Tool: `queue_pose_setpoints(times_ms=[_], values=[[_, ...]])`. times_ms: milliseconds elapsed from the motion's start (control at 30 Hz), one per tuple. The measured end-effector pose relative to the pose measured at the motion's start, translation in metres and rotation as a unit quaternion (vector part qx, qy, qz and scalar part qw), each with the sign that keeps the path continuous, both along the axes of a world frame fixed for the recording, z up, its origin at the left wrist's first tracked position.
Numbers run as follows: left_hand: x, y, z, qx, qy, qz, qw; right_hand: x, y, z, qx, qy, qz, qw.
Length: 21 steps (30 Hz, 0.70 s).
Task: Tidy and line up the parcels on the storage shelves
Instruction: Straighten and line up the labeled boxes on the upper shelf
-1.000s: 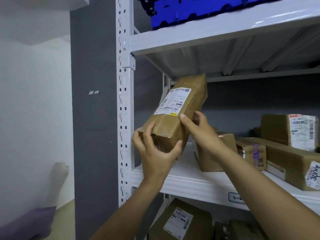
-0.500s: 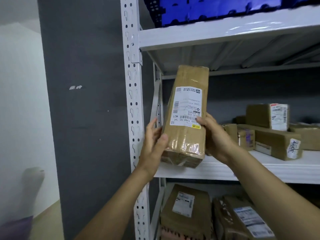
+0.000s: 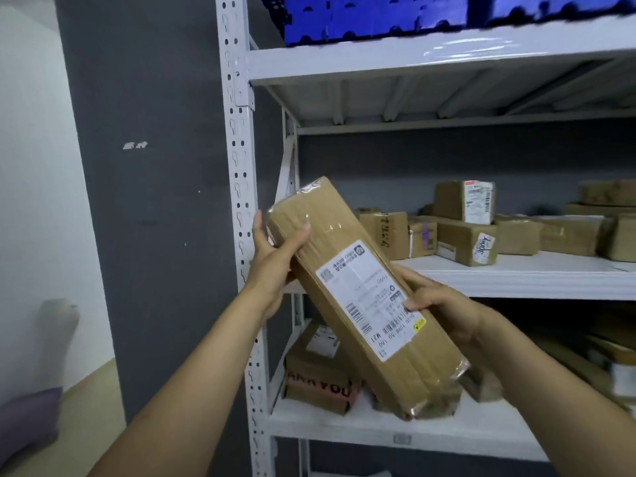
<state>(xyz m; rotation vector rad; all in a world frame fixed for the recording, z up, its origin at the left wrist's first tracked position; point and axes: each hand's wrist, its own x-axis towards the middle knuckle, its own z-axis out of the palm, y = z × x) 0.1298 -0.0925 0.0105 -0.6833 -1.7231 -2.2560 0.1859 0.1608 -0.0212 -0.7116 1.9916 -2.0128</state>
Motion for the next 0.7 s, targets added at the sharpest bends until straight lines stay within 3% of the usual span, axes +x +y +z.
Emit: queue_pose_setpoints(times_ms=[100, 200, 267, 333, 400, 467, 533, 700], values=[[0.035, 0.021, -0.02, -0.038, 0.032, 0.077, 0.996, 0.033, 0.01, -0.011, 0.097, -0.003, -0.089, 0.991], [0.073, 0.044, -0.037, -0.017, 0.073, 0.174, 0.982, 0.053, 0.014, -0.022, 0.172, 0.025, -0.225, 0.959], [0.092, 0.053, -0.045, 0.027, 0.089, 0.228, 0.969, 0.057, 0.019, -0.035, 0.145, 0.021, -0.371, 0.917], [0.106, 0.058, -0.051, 0.064, 0.1, 0.262, 0.958, 0.057, 0.026, -0.05, 0.086, -0.042, -0.468, 0.879], [0.119, 0.064, -0.05, 0.096, 0.114, 0.269, 0.951, 0.062, 0.027, -0.058, 0.0, -0.134, -0.444, 0.886], [0.132, 0.07, -0.045, 0.108, 0.13, 0.257, 0.951, 0.078, 0.019, -0.05, -0.115, -0.167, -0.36, 0.911], [0.141, 0.07, -0.04, 0.098, 0.132, 0.241, 0.956, 0.089, 0.018, -0.039, -0.212, -0.133, -0.326, 0.911], [0.141, 0.035, -0.019, -0.023, 0.102, 0.195, 0.975, 0.093, 0.025, -0.014, -0.256, -0.008, -0.388, 0.885]])
